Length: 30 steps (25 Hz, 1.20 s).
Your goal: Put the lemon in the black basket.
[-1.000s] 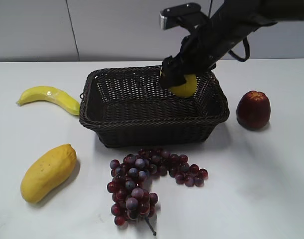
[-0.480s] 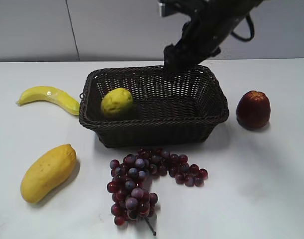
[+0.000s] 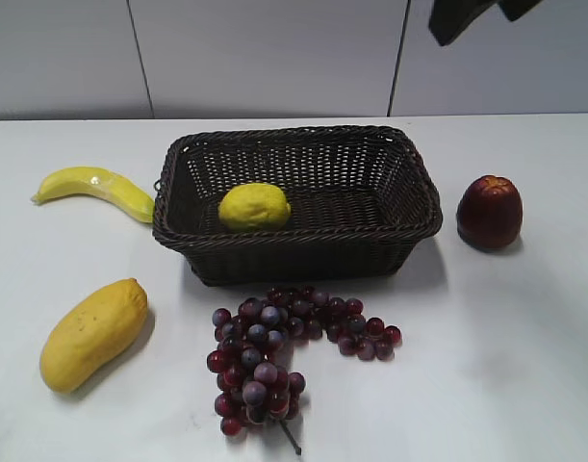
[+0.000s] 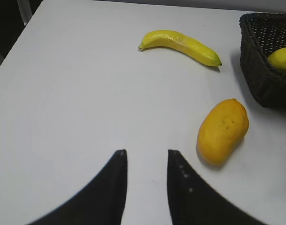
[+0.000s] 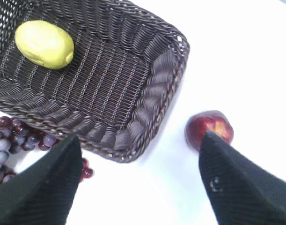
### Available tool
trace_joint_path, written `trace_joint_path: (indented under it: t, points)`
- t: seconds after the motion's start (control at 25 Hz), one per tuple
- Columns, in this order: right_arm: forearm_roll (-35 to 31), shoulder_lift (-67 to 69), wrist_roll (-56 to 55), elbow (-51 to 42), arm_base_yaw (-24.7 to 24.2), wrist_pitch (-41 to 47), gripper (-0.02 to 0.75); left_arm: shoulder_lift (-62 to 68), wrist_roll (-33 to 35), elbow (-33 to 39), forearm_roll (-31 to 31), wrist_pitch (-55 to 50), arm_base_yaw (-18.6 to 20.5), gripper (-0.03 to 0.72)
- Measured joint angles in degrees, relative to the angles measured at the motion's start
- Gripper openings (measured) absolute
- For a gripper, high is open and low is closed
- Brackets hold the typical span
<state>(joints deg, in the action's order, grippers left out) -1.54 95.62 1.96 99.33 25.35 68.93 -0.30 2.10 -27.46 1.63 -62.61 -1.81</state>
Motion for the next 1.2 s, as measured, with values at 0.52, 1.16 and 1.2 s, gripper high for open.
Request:
trace_joint_path:
  t: [0.52,1.16,1.2]
  points:
    - [0.2,-41.6,-2.9,-40.2,0.0,0.4,0.592,0.0,0.0,0.0,0.0,0.0,0.0,0.232]
    - [0.2,-75.0,-3.0,-70.6,0.0,-8.1,0.589,0.0,0.0,0.0,0.0,0.0,0.0,0.232]
    - [0.2,-75.2,-3.0,-70.7,0.0,-8.4,0.589,0.0,0.0,0.0,0.0,0.0,0.0,0.233]
